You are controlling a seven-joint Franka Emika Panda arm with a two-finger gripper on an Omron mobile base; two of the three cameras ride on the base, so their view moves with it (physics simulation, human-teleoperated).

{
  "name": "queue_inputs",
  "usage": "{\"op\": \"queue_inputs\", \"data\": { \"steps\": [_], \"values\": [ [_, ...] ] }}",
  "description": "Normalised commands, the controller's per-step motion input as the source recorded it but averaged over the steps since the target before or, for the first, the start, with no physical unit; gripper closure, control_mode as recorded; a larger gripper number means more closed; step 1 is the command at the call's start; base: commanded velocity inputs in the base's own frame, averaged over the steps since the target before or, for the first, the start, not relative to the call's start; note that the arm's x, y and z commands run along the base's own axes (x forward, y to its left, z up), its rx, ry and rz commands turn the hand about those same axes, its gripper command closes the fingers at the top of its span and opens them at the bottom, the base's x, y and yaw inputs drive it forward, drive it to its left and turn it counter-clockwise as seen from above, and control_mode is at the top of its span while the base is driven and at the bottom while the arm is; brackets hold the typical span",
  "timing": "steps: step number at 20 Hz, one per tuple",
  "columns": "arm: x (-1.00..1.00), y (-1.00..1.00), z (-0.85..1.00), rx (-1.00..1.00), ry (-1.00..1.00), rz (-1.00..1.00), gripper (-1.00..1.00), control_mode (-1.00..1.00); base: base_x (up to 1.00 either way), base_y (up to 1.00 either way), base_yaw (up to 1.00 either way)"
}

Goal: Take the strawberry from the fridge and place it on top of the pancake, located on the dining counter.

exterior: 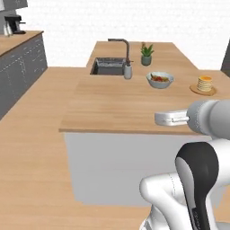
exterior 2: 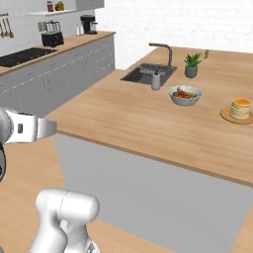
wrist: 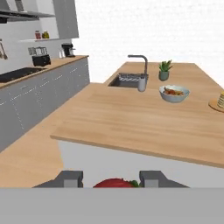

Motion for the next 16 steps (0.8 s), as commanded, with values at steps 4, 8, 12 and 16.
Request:
{"op": "queue_inputs", "data": {
  "steps": [4,8,12,16],
  "values": [
    [0.0,0.0,0.0,0.0,0.0,0.0,1.0,1.0,-0.51,-1.0,-0.06],
    [0.0,0.0,0.0,0.0,0.0,0.0,1.0,1.0,-0.25,-1.0,0.0],
    [0.0,0.0,0.0,0.0,0.0,0.0,1.0,1.0,-0.08,-1.0,0.01],
    [0.0,0.0,0.0,0.0,0.0,0.0,1.0,1.0,-0.13,-1.0,0.08]
  ]
}}
